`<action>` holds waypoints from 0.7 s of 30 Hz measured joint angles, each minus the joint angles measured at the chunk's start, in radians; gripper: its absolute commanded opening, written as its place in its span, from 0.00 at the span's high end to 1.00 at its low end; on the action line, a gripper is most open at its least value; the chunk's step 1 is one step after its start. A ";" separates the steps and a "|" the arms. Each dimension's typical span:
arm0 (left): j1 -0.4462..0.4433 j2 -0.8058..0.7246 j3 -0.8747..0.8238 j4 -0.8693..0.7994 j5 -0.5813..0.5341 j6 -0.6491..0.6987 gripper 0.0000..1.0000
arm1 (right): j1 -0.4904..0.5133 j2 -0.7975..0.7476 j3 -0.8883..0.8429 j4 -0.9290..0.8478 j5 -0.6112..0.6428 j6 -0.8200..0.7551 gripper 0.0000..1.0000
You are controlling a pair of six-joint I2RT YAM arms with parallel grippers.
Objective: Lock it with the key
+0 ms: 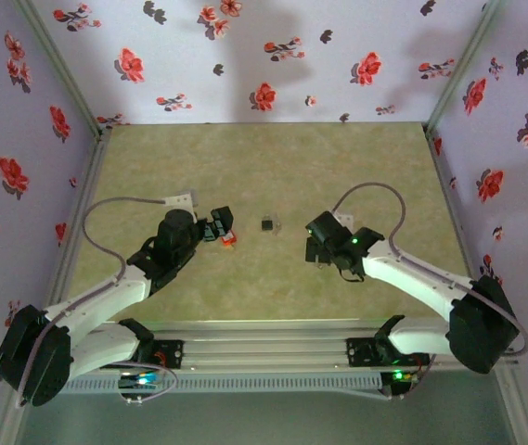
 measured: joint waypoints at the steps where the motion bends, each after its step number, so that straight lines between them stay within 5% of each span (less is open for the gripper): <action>1: 0.000 0.000 0.000 0.000 0.001 0.000 0.00 | 0.000 0.000 -0.010 0.000 0.000 0.005 0.01; 9: -0.001 0.000 0.000 0.000 0.003 0.000 0.00 | 0.005 0.063 -0.026 0.026 -0.002 0.016 0.19; 21: -0.002 0.000 0.000 0.000 0.003 0.000 0.00 | 0.009 0.189 -0.023 0.084 -0.008 0.004 0.31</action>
